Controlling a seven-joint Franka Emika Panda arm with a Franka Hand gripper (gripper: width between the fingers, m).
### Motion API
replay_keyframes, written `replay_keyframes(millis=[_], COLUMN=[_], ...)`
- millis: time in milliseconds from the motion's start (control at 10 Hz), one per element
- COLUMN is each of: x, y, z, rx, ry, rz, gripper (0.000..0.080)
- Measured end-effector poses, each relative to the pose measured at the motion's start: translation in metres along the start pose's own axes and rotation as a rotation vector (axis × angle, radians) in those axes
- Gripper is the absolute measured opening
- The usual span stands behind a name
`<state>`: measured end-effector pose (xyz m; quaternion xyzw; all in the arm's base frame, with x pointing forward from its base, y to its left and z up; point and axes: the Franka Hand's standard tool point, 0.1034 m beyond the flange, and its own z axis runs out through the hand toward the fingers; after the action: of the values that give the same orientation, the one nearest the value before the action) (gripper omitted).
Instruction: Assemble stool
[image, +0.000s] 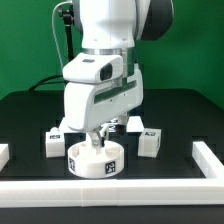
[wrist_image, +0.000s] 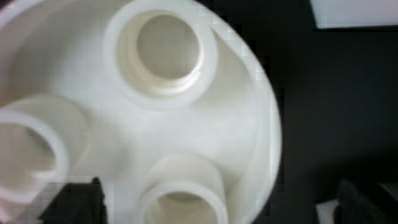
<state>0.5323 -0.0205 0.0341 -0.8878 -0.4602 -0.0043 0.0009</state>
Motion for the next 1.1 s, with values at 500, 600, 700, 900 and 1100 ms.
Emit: replay_keyframes(millis=[500, 600, 700, 900, 1100], x=[-0.004, -0.005, -0.005, -0.009, -0.009], y=[-0.005, -0.007, -0.009, -0.012, -0.012], z=[0.010, 0.012, 0.016, 0.023, 0.023], rx=[0.014, 0.019, 0.023, 0.036, 0.036], ry=[-0.008, -0.010, -0.012, -0.019, -0.020], rz=[0.004, 0.004, 0.004, 0.007, 0.007], gripper=[0.0650, 0.0650, 0.0650, 0.0650, 0.0638])
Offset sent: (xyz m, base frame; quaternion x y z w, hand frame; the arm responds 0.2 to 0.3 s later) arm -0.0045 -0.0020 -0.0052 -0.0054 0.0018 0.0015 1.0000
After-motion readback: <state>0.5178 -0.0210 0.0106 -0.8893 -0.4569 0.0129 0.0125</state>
